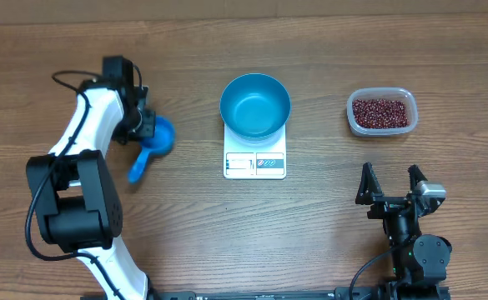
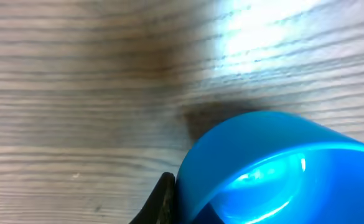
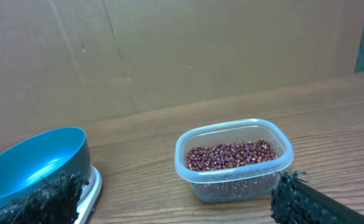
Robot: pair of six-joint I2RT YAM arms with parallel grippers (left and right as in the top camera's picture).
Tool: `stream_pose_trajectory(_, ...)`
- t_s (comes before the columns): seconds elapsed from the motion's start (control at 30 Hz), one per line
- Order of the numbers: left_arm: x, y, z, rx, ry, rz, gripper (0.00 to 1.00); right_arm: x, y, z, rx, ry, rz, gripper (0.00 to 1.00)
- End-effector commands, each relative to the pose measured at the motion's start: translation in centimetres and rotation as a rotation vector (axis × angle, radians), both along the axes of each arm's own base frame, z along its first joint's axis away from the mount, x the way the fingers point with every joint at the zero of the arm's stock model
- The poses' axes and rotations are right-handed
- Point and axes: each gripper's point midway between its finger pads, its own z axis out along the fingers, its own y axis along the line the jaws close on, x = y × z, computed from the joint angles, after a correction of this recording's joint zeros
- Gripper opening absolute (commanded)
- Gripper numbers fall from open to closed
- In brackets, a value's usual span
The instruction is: Scoop item into bowl and weigh 150g on scale
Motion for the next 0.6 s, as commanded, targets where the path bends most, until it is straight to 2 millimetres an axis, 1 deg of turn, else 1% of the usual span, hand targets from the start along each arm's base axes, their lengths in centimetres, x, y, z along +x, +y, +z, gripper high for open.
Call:
stream_pose_trajectory(0.0, 2.6, 0.4, 3.9, 0.000, -0.084, 0.050, 0.04, 0.0, 0.2, -0.2, 0.007, -0.003, 0.009, 1.00)
stream_pose_trajectory(0.1, 3.3, 0.4, 6.7, -0.010, -0.107, 0.109, 0.04, 0.0, 0.2, -0.2, 0.007, -0.003, 0.009, 1.00)
stream_pose_trajectory(0.17, 3.3, 0.4, 8.7, -0.026, -0.115, 0.189, 0.04, 0.0, 0.2, -0.2, 0.007, -0.003, 0.009, 1.00)
stream_pose_trajectory(0.3, 2.4, -1.0, 11.9, -0.123, -0.095, 0.299, 0.04, 0.0, 0.2, -0.2, 0.007, -0.003, 0.009, 1.00)
stream_pose_trajectory(0.43, 1.4, -2.7, 13.5, -0.233, -0.051, 0.409, 0.04, 0.0, 0.2, -0.2, 0.007, -0.003, 0.009, 1.00)
stream_pose_trajectory(0.5, 1.1, -3.5, 13.8, -0.280, -0.034, 0.428, 0.04, 0.0, 0.2, -0.2, 0.007, -0.003, 0.009, 1.00)
stream_pose_trajectory(0.57, 1.0, -3.6, 13.8, -0.294, -0.024, 0.486, 0.04, 0.0, 0.2, -0.2, 0.007, -0.003, 0.009, 1.00)
